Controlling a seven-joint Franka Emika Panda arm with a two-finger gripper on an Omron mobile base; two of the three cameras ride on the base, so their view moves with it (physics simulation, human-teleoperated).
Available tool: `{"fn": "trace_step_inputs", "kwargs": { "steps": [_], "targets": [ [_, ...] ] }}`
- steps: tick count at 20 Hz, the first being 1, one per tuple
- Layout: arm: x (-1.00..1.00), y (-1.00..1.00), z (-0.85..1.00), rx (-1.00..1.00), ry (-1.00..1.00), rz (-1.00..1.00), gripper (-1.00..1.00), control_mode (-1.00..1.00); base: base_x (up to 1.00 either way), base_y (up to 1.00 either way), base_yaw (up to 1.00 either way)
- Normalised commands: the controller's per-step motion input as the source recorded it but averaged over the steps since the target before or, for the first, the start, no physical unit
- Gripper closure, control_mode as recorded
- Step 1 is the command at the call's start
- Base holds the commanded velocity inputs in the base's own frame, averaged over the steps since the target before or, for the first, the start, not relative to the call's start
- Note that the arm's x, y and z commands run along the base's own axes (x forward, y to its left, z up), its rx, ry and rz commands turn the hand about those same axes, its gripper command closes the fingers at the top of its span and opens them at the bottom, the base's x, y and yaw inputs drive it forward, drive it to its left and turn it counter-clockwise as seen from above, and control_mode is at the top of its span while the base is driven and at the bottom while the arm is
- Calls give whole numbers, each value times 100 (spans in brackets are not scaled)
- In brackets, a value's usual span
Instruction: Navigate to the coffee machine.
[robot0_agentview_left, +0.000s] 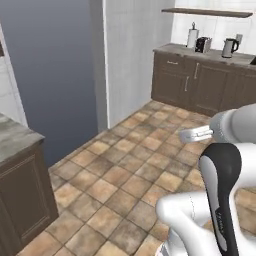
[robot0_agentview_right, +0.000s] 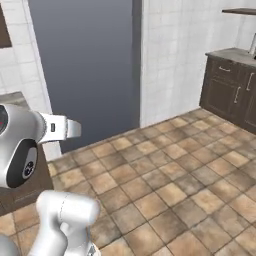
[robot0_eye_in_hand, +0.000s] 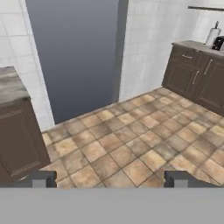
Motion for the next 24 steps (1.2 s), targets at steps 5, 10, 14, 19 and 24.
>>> {"fn": "trace_step_inputs", "kwargs": {
  "steps": [5,10,14,19,24],
  "targets": [
    [0,0,0,0,0,0,-100,100,25,-26,-82],
    [0,0,0,0,0,0,-100,100,90,5,-65],
    [0,0,0,0,0,0,-100,100,100,16,-53],
    [0,0,0,0,0,0,-100,100,100,22,-40],
    [0,0,0,0,0,0,-100,100,100,-2,-44]
  ]
}}
